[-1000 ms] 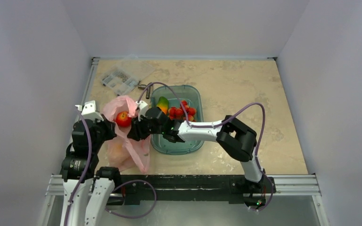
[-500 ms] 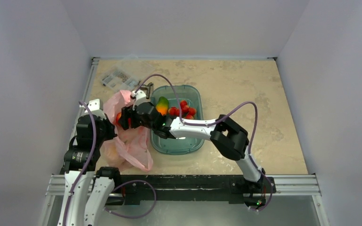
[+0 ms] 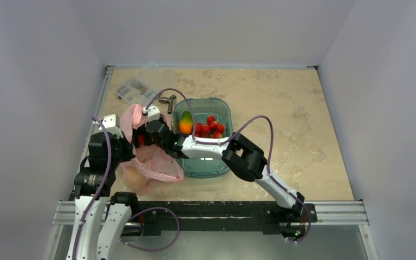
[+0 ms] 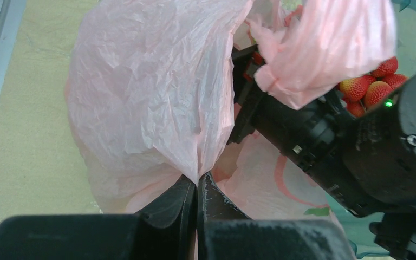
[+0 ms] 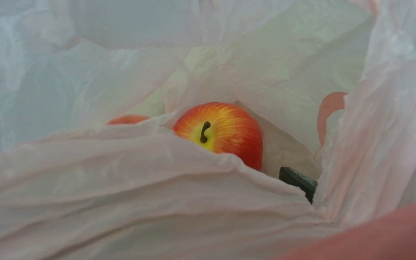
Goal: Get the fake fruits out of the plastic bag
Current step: Take out the fake fruit from the plastic bag.
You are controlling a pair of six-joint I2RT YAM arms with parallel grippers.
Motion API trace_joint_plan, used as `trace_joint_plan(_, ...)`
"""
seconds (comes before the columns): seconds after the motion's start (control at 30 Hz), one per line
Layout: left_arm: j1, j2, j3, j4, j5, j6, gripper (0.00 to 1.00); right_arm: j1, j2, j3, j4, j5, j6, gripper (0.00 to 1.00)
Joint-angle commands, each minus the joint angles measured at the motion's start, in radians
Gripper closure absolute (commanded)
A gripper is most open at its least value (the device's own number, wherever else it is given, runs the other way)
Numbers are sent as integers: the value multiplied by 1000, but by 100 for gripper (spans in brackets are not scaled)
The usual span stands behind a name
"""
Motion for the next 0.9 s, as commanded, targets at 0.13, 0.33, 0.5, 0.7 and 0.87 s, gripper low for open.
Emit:
trace_joint_plan(0.13, -6, 11, -2, 29, 23, 14, 100, 13, 168, 236, 4, 59, -79, 1)
trace_joint_plan(0.33, -6, 15, -4, 31, 26, 13, 100, 16, 266, 348, -31, 72, -77, 10)
trace_joint_plan(0.5, -6, 13, -3, 31, 27, 13, 100, 20, 297, 386, -38, 72, -89, 26)
trace_joint_plan(0.7, -8, 8, -4, 30, 22, 11, 100, 20, 197, 326, 7, 65, -114, 58)
trace_joint_plan(0.87, -7, -1, -2, 26, 8, 9, 100, 19, 62, 195, 61, 40, -131, 78)
